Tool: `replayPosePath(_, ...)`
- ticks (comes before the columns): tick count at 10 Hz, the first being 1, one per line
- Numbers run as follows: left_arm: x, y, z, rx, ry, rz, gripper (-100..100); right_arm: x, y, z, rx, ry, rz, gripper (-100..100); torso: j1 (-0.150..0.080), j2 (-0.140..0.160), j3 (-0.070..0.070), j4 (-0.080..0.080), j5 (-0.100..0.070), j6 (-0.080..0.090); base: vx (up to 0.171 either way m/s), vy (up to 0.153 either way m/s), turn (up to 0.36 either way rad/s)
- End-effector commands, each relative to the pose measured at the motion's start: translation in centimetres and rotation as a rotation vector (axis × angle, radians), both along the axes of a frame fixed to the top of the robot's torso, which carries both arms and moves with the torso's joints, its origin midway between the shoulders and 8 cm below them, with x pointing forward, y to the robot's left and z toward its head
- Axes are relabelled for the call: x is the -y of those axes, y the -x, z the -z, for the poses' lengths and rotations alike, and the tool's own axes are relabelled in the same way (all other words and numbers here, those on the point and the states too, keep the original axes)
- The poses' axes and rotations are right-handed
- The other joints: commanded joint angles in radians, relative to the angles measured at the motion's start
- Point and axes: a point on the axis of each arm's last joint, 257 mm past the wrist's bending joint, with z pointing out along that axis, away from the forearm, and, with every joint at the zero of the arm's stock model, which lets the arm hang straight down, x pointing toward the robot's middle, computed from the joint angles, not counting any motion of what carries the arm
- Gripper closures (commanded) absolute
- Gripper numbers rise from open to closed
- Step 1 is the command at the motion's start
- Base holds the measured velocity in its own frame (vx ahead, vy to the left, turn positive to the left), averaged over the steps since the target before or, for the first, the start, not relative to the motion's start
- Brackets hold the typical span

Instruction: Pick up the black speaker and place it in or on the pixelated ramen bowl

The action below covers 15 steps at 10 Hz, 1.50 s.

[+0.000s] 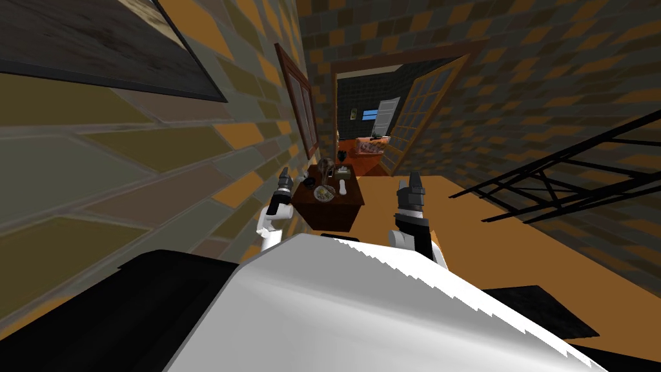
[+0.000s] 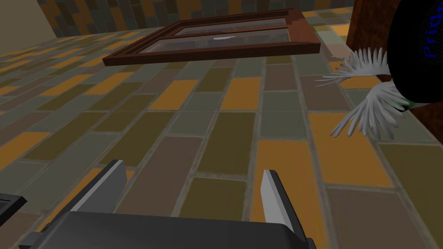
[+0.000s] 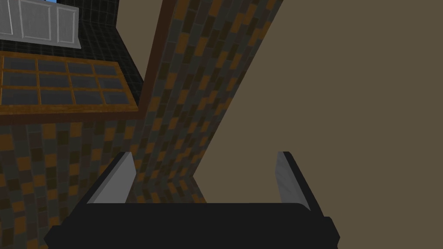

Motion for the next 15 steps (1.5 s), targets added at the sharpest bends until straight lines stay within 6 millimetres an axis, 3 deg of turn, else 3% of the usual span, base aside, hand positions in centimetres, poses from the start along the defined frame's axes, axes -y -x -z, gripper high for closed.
replayPosePath(1,-1.1,-0.3,0.6,-0.035,0.005,-0.026,-100,0.0,0.0,0.0,0.000,0.000,0.000,0,0.000,0.000,0.000,0.000,0.000,0.000,0.007,-0.033,-0.076)
replayPosePath(13,-8.2,-1.3,6.4,-0.297,0.081,-0.194,-100,0.0,0.0,0.0,0.000,0.000,0.000,0,0.000,0.000,0.000,0.000,0.000,0.000,0.008,-0.036,-0.059)
replayPosePath(15,-8.3,-1.1,7.2,-0.327,0.092,-0.201,-100,0.0,0.0,0.0,0.000,0.000,0.000,0,-0.001,0.000,0.000,0.000,0.000,0.000,0.005,-0.022,-0.010)
